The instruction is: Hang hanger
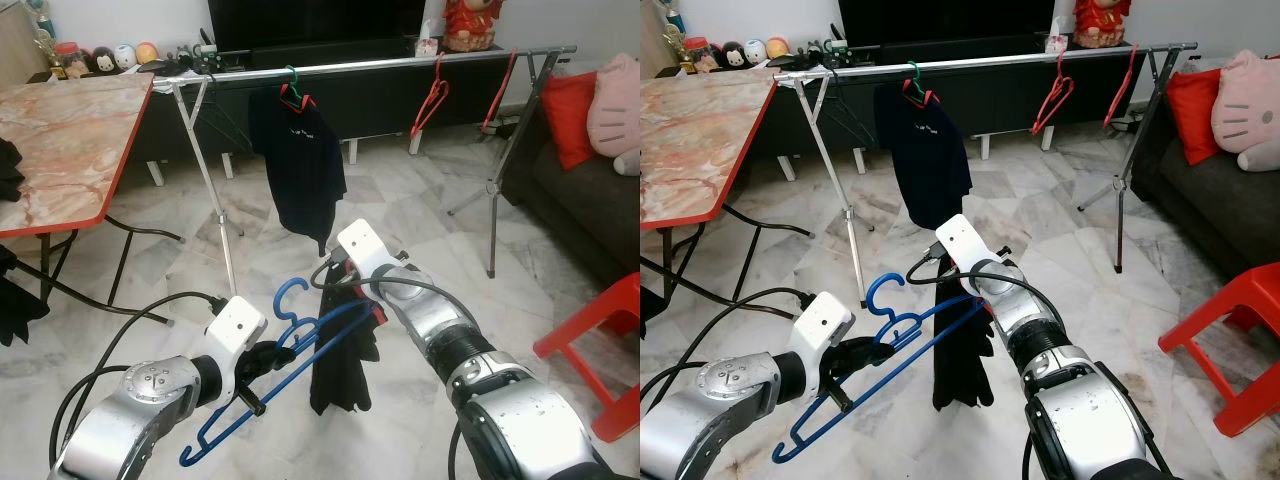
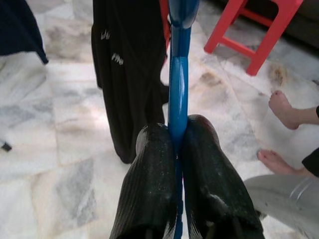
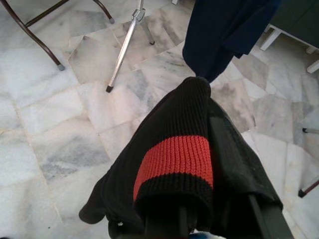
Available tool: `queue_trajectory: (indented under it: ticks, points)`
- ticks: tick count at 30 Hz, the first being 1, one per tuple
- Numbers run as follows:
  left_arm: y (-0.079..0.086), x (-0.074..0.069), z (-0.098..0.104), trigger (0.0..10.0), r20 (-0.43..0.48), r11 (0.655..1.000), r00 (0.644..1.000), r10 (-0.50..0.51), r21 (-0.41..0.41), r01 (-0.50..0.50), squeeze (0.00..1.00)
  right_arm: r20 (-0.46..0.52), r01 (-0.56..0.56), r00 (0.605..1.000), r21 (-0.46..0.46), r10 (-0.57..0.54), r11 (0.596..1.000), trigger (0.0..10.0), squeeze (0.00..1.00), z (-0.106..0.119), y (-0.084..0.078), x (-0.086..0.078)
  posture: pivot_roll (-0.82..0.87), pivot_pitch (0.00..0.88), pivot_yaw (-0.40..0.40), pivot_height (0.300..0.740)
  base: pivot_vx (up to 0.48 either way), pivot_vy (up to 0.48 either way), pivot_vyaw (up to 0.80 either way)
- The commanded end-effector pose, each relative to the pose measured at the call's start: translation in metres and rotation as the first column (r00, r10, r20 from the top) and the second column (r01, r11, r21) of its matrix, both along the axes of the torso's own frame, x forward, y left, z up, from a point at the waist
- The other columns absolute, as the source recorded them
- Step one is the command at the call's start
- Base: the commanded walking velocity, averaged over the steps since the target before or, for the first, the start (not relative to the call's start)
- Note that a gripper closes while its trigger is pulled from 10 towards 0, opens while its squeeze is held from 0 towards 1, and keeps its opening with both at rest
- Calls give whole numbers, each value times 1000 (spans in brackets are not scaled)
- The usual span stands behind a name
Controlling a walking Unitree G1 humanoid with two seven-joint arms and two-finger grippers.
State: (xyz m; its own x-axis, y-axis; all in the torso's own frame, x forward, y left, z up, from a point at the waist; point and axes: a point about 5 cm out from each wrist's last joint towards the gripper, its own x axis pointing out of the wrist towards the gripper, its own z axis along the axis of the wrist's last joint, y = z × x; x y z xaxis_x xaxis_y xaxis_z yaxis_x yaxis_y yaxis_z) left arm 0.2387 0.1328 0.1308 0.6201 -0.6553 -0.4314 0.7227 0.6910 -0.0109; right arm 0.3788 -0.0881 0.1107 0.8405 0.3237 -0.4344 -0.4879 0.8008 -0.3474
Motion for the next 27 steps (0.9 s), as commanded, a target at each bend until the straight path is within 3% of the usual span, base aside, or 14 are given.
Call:
queue_trajectory:
  ticks: [1,6,13,15,20,23,27]
  points:
    - [1,6,7,10000,38,1000,999,-4,-13,4,0,49,-31,998,22,30,999,10000,0,16,9,5,-87,0,2,740,0,0,0]
    - [0,12,15,10000,63,999,998,0,-48,3,0,47,-38,998,34,37,999,10000,0,16,11,5,-83,0,2,740,0,0,0]
    - [0,15,10,10000,47,1000,999,25,2,-25,0,45,-36,998,38,34,999,10000,0,16,12,4,-81,0,4,740,0,0,0]
    - [7,14,2,10000,11,997,998,56,55,-57,0,47,-34,998,37,32,999,10000,0,16,12,5,-79,0,3,740,0,0,0]
    - [6,14,2,10000,11,997,998,57,56,-57,0,47,-34,998,37,32,999,10000,0,16,12,5,-79,0,3,740,0,0,0]
    - [25,9,-14,10000,-42,979,989,141,157,-133,0,53,-11,999,22,9,1000,10000,0,17,5,7,-78,0,1,740,0,0,0]
    - [28,7,-13,10000,-44,975,986,159,161,-150,0,55,-1,999,1,1,1000,10000,0,15,0,7,-78,0,0,740,0,0,0]
